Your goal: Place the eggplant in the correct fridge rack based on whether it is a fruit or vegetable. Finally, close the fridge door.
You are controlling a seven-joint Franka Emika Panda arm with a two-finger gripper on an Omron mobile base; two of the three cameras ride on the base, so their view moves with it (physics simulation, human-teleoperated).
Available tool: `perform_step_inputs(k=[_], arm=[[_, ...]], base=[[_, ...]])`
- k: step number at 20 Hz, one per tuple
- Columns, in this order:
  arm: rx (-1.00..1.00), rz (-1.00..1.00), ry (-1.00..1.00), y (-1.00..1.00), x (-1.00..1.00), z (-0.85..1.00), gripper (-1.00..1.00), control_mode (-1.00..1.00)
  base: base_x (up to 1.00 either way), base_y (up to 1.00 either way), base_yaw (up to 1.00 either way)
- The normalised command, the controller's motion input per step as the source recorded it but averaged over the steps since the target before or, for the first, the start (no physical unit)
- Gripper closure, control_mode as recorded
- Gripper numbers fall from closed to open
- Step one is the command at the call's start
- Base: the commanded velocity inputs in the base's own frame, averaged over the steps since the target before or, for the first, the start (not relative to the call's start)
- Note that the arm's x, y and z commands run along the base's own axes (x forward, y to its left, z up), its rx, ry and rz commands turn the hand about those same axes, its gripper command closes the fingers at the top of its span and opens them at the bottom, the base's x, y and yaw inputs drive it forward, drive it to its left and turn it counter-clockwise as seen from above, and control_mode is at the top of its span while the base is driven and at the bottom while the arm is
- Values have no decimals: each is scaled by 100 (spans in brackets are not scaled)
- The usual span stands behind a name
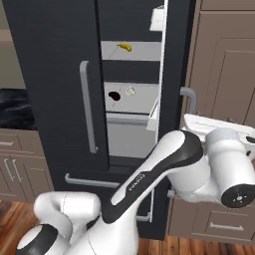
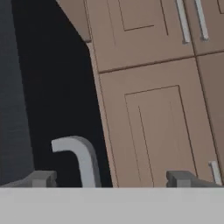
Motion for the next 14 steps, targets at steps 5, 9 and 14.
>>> perform_step_inputs(k=[5,9,14], arm=[[49,0,29,-7,30,-25,-100,-100],[54,0,24,-12,30,-30,-100,-100],[54,4,18,-15,17,-50,-100,-100]], base=[[0,0,0],[0,0,0],[0,0,0]])
